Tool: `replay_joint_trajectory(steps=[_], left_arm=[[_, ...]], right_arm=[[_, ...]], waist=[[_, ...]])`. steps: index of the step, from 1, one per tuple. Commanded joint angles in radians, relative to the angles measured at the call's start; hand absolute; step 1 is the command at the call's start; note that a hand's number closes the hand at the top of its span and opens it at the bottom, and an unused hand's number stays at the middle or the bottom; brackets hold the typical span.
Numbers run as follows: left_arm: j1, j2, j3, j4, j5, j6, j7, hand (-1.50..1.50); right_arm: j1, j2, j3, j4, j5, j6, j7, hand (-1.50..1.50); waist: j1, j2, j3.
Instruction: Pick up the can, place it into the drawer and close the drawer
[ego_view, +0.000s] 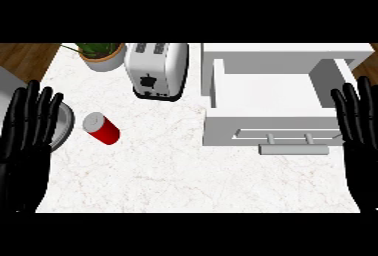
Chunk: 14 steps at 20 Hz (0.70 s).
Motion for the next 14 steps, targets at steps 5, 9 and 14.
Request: replay_joint_trajectory(steps=[5,9,14], left_arm=[[-0.066,0.111,0.08,0.121,0.241,-0.247,-0.127,-1.5],[-0.095,0.15,0.083,0.243,0.185,-0.176,0.162,-1.5],[-0.096,0.168,0.099,0.172,0.228,-0.199,0.256,-1.5]], right_arm=[[-0.034,-0.016,-0.055,0.065,0.013,0.008,-0.04,-1.5],[0.093,0.016,-0.012,0.045,0.038,-0.053,0.197,-1.5],[0.153,0.001,-0.043,0.007,0.019,-0.023,0.21,-1.5]], waist=[[0.001,0.007,0.0],[-0.019,0.009,0.0],[-0.002,0.003,0.0]])
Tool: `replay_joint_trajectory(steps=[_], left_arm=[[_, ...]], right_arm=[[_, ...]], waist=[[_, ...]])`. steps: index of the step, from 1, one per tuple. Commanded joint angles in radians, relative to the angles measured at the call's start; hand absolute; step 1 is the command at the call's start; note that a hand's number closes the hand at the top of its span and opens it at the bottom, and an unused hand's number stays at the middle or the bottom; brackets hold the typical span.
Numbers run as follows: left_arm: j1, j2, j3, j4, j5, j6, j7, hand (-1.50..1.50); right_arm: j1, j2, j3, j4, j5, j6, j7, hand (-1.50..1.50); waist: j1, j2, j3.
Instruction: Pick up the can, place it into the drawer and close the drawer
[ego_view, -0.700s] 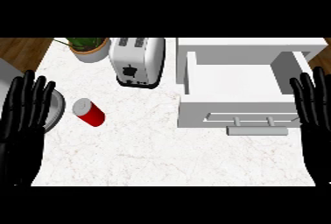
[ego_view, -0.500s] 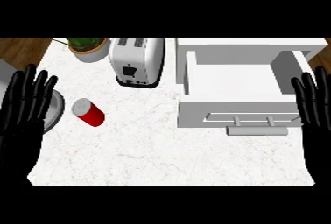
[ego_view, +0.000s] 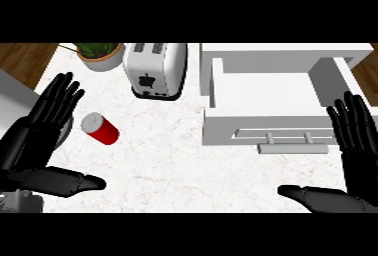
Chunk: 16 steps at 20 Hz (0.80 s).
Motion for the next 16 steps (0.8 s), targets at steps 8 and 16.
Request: replay_joint_trajectory(steps=[8,16], left_arm=[[-0.096,0.057,0.14,0.064,0.131,-0.039,0.13,-1.5],[-0.071,0.003,0.088,0.087,0.03,0.0,0.119,-1.5]], right_arm=[[0.112,0.002,-0.046,0.002,-0.029,0.076,-0.038,-1.5],[0.118,0.042,-0.061,0.021,0.006,0.082,-0.076,-1.5]], waist=[[0.002,-0.001,0.0],[0.005,-0.001,0.0]])
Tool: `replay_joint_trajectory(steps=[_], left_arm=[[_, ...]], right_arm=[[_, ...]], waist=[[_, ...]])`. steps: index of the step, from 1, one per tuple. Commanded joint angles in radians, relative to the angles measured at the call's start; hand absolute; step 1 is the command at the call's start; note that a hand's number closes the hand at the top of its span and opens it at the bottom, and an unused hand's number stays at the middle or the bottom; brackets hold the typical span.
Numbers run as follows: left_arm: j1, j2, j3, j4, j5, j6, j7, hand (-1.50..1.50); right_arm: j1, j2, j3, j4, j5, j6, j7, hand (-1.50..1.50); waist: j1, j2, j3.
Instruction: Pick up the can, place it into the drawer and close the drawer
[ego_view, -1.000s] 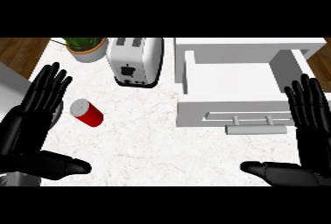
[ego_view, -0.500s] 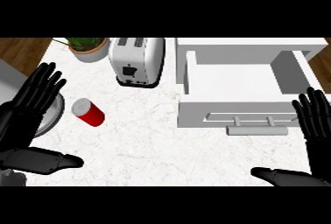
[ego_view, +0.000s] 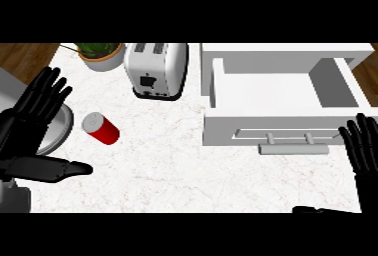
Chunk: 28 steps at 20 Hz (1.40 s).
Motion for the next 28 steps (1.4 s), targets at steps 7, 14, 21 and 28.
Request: replay_joint_trajectory(steps=[7,14,21,28], left_arm=[[-0.018,-0.008,0.024,0.181,-0.038,-0.037,-0.12,-1.5],[0.031,-0.026,0.022,0.254,-0.069,-0.064,-0.226,-1.5],[-0.056,0.012,0.062,0.438,-0.094,-0.074,-0.32,-1.5],[-0.079,-0.018,0.044,0.613,-0.179,-0.022,-0.476,-1.5]], right_arm=[[-0.038,-0.019,-0.082,0.031,-0.036,0.055,0.01,-1.5],[0.092,0.042,-0.061,-0.034,-0.003,0.077,-0.049,-1.5],[0.087,0.035,-0.122,0.057,-0.041,0.14,-0.15,-1.5],[0.045,0.051,-0.089,0.033,0.007,0.128,-0.07,-1.5]], waist=[[0.001,0.001,0.0],[0.0,0.0,0.0],[-0.002,0.001,0.0],[-0.002,0.001,0.0]])
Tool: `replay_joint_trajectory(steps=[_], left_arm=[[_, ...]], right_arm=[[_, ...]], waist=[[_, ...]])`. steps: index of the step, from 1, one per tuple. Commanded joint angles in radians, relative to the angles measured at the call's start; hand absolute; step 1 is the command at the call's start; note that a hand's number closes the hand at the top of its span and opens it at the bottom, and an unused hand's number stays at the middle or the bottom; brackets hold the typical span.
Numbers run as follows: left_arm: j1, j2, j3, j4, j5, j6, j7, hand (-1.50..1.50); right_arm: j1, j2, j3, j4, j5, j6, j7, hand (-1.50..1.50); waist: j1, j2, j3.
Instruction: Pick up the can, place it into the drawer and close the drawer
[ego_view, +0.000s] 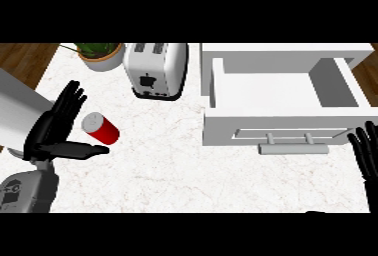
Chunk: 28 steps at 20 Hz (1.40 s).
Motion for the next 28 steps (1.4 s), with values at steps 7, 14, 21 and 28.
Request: replay_joint_trajectory(steps=[7,14,21,28], left_arm=[[-0.043,0.045,0.029,0.264,-0.044,-0.02,-0.177,-1.5],[-0.042,0.076,0.046,0.32,-0.043,-0.036,-0.244,-1.5],[-0.102,0.082,0.049,0.566,-0.072,-0.051,-0.393,-1.5],[-0.117,0.101,0.059,0.685,-0.081,-0.055,-0.467,-1.5]], right_arm=[[0.011,0.016,-0.018,0.061,0.022,0.03,-0.076,-1.5],[0.058,0.022,-0.035,-0.069,-0.021,0.051,0.001,-1.5],[-0.04,0.02,-0.033,-0.015,0.011,0.03,0.026,-1.5],[-0.031,-0.008,-0.112,-0.027,-0.059,0.061,0.047,-1.5]], waist=[[-0.001,0.0,0.0],[-0.002,-0.001,0.0],[-0.002,0.001,0.0],[-0.003,0.0,0.0]])
